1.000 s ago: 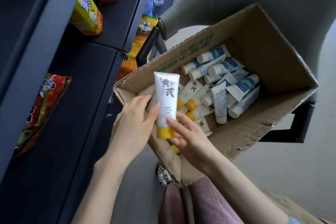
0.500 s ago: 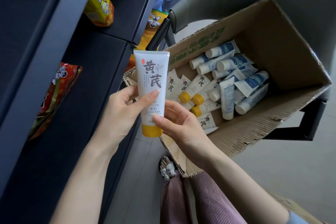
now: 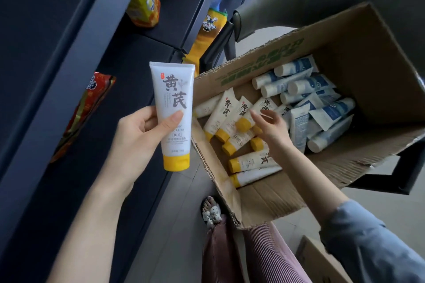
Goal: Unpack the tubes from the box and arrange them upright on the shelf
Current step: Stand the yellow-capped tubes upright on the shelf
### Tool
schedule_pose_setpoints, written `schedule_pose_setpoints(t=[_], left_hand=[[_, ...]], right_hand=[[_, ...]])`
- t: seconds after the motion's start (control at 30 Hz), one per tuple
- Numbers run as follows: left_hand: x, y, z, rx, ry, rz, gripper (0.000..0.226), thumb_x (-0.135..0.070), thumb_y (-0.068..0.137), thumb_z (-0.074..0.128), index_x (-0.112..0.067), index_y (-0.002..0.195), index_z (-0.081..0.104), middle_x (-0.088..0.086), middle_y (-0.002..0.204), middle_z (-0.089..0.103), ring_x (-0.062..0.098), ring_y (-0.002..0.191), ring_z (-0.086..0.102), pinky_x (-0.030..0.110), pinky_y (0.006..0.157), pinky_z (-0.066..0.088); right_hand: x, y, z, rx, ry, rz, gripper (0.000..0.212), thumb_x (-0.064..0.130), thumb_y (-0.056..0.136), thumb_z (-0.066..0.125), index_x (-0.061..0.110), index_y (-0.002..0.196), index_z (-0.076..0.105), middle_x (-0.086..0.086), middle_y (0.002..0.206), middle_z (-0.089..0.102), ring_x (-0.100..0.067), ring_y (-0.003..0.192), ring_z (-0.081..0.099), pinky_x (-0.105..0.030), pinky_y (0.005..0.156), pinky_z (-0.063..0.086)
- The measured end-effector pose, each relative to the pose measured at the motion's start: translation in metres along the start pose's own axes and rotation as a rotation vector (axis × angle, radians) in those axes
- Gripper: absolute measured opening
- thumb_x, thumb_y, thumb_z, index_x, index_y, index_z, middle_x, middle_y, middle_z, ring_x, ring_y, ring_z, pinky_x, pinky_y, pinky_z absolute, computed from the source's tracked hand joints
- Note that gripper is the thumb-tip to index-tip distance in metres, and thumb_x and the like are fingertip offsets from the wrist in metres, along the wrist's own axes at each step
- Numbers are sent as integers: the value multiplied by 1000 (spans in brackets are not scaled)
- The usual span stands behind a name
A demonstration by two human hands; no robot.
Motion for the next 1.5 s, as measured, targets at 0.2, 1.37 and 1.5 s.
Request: schedule_pose_setpoints(t=[0.2, 1.37, 1.5], left_hand=[[4, 3, 2, -3, -33, 3, 25, -35, 75, 66, -25, 98, 69, -12, 97, 74, 2, 92, 68, 8, 70, 48], [8, 6, 16, 32, -59, 31, 32, -36, 74, 67, -23, 103, 68, -9, 102, 73, 6, 96, 68, 11, 74, 50], [13, -18, 4, -6, -79, 61, 30, -37, 73, 67, -25, 101, 69, -10, 101, 73, 4, 95, 67, 10, 73, 49]], right_hand=[[-28, 10, 13, -269, 190, 241, 64, 26, 86, 69, 6, 136, 36, -13, 136, 47, -26, 124, 48, -40, 107, 39], [-31, -2, 70, -59, 852, 600, 37, 14, 89, 63, 5, 124, 54, -11, 135, 55, -23, 124, 53, -31, 107, 39], [-27, -28, 67, 111, 845, 591, 14, 12, 89, 63, 3, 98, 58, -14, 132, 57, -22, 126, 52, -30, 111, 34]])
Point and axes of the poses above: each hand's wrist, its own y-axis towards the middle knuckle, its own z-axis out of the palm, x = y × z, the point moved 6 cm from there along y, towards the middle knuckle
